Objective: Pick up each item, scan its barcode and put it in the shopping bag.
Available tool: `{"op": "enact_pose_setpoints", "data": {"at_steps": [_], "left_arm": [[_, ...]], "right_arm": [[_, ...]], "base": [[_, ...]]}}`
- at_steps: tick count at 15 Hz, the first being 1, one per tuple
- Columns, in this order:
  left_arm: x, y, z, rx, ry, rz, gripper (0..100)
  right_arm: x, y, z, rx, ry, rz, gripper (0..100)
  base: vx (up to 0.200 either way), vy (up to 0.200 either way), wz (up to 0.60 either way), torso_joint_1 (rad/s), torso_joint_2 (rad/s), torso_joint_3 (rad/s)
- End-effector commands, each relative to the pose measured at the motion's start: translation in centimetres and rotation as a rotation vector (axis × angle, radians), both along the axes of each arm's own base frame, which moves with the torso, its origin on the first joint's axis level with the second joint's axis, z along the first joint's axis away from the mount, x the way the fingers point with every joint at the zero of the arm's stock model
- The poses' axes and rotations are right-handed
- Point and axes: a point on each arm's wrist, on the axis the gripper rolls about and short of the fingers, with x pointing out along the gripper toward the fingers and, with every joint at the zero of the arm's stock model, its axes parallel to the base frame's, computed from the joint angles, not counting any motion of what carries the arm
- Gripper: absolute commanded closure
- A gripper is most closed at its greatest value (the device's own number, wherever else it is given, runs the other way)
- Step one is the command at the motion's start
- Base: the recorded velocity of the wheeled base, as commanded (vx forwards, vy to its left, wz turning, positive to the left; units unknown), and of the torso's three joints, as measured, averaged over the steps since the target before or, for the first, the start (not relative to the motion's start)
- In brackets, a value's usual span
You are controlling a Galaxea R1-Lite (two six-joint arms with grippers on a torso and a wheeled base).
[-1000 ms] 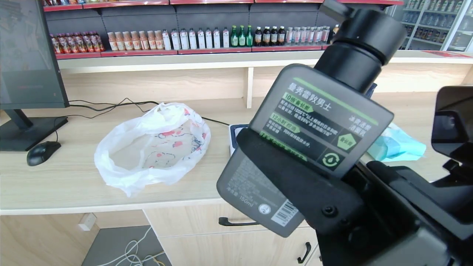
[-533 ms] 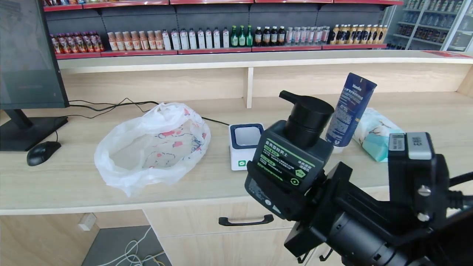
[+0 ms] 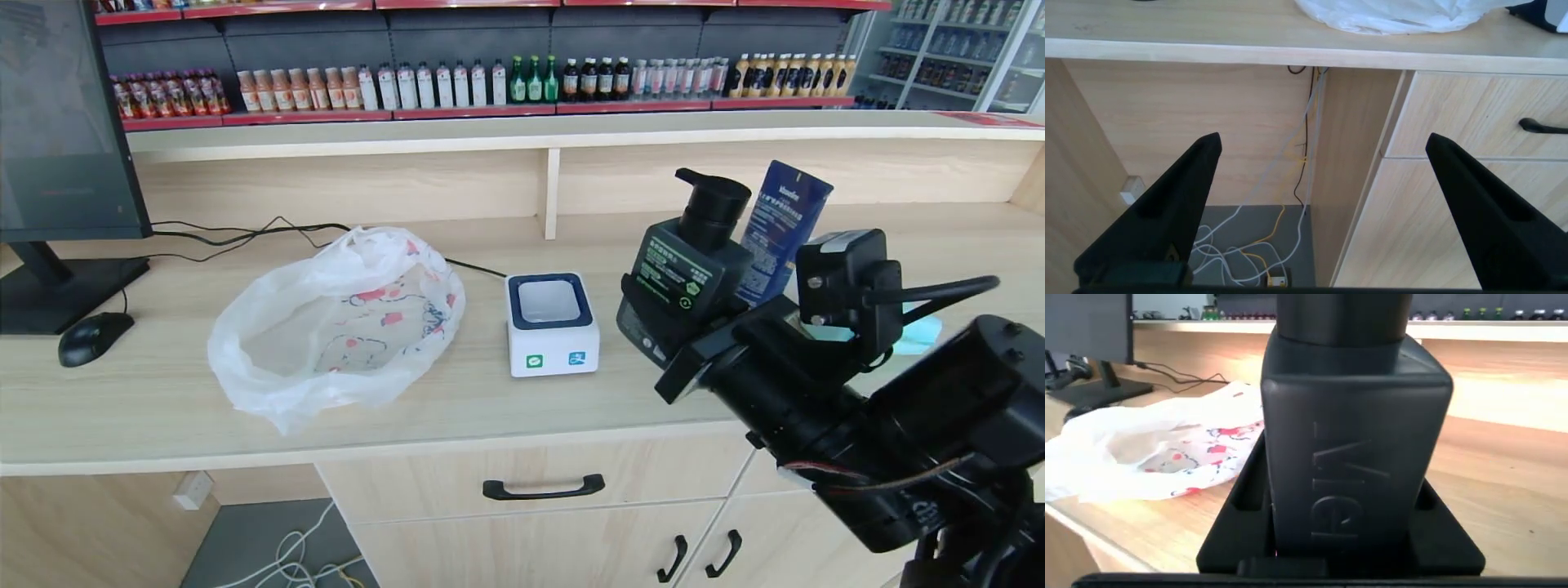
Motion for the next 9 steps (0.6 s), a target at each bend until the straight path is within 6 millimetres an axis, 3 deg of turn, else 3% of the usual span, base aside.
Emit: {"op": "enact_pose_setpoints", "data": {"at_steps": [1, 6, 9], "left_arm": [[0.0, 0.0, 0.0, 0.000, 0.000, -0.001, 0], [0.0, 0.0, 0.0, 0.000, 0.000, -0.001, 0], [0.0, 0.0, 0.0, 0.003, 0.001, -0.001, 0]], "right_arm": [[1.8, -1.1, -0.6, -0.013, 0.014, -0.070, 100], [4.5, -3.5, -1.6, -0.025, 0.042, -0.189, 100], [5.0, -5.4, -1.1, -0.013, 0.031, -0.252, 100]], "base": [[0.000, 0.000, 0.00, 0.000, 0.00, 0.000], [0.000, 0.000, 0.00, 0.000, 0.00, 0.000], [0.000, 0.000, 0.00, 0.000, 0.00, 0.000]]}}
